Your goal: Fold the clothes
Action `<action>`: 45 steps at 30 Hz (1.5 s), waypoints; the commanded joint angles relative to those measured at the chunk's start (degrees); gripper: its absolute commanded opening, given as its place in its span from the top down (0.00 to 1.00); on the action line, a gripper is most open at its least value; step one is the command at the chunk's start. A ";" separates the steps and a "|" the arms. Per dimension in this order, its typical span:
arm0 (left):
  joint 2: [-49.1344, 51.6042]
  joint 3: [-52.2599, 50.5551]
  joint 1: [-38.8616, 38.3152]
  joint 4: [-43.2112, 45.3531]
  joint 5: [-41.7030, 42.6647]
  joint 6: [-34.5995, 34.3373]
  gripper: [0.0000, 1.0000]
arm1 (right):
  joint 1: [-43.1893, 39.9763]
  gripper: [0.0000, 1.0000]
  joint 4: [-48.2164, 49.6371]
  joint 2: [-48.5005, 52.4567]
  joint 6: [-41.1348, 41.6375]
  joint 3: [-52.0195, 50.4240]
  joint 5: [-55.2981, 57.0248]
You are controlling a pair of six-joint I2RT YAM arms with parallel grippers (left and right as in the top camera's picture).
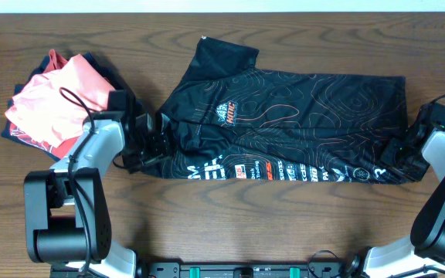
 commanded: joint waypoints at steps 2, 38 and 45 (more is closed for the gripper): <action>-0.61 -3.93 -0.13 2.01 -1.01 -0.11 0.56 | -0.50 0.73 0.02 -0.02 2.23 -2.36 3.56; -8.39 8.72 -2.23 12.13 8.90 1.99 0.02 | -3.08 0.31 -14.29 -8.39 -6.38 12.44 -24.59; 11.69 26.29 -6.12 14.43 3.72 5.57 0.02 | -2.97 0.31 -16.83 -8.70 -6.95 12.41 -26.82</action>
